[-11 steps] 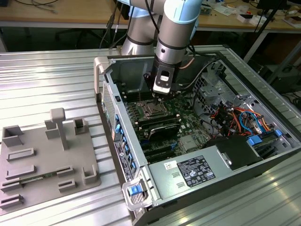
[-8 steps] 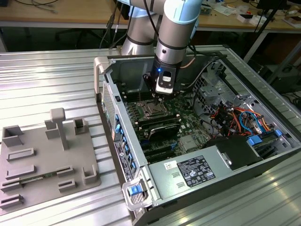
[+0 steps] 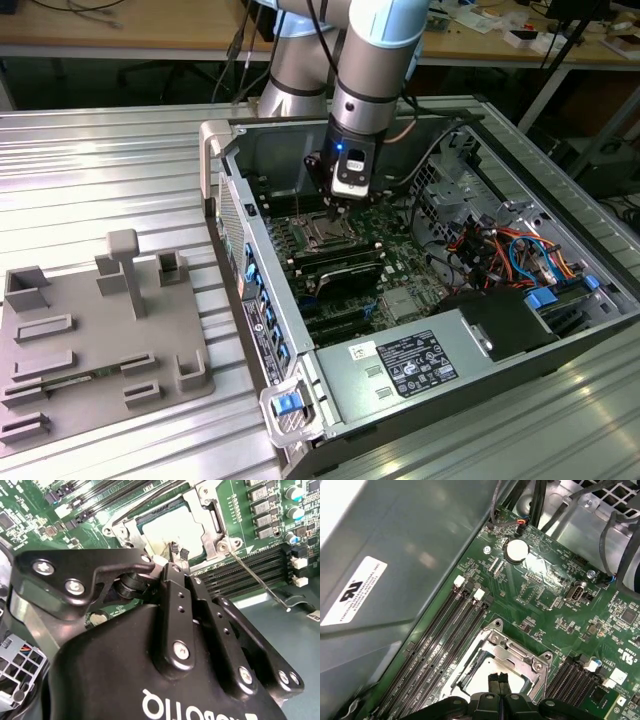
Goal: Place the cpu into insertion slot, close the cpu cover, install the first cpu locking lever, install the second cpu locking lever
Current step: 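Install the first cpu locking lever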
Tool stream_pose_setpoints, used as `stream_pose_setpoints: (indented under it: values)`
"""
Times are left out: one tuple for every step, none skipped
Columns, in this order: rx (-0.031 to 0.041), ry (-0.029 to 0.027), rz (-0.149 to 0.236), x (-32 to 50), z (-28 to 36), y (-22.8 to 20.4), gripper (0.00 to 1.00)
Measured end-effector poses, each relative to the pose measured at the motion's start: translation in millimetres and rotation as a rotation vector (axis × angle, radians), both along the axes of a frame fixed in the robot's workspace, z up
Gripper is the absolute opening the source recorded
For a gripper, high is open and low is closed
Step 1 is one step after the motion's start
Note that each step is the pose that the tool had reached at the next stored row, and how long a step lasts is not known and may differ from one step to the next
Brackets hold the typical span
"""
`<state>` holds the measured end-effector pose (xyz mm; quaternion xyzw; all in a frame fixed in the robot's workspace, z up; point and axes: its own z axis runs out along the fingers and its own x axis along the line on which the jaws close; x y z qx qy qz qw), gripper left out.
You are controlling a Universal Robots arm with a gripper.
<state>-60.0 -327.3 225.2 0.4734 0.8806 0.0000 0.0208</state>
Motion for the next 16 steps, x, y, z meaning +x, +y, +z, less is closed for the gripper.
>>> stream_pose_setpoints:
  values:
    - [0.0, 0.0, 0.0, 0.0, 0.8, 0.0, 0.11]
    - [0.0, 0.0, 0.0, 0.0, 2.6, 0.0, 0.11]
    - [0.0, 0.0, 0.0, 0.0, 3.9, 0.0, 0.11]
    - [0.0, 0.0, 0.0, 0.0, 5.1, 0.0, 0.11]
    - [0.0, 0.0, 0.0, 0.0, 7.6, 0.0, 0.11]
    - [0.0001, 0.0, 0.0, 0.0, 9.7, 0.0, 0.11]
    - [0.0, 0.0, 0.0, 0.0, 11.2, 0.0, 0.11]
    - [0.0, 0.0, 0.0, 0.0, 13.3, 0.0, 0.11]
    - [0.0, 0.0, 0.0, 0.0, 14.6, 0.0, 0.11]
    - [0.0, 0.0, 0.001, 0.0, 16.8, 0.0, 0.11]
    - [0.0, 0.0, 0.001, 0.0, 18.3, 0.0, 0.11]
    - [-0.0001, 0.0, 0.001, 0.0, 20.1, 0.0, 0.11]
    - [-0.0001, 0.0, 0.001, 0.0, 21.3, 0.0, 0.11]
    - [-0.0002, 0.0, 0.001, 0.0, 23.0, 0.0, 0.11]
    - [-0.0003, 0.0, 0.001, 0.0, 24.2, 0.0, 0.11]
    - [-0.0007, 0.0, 0.002, 0.0, 25.6, 0.0, 0.11]
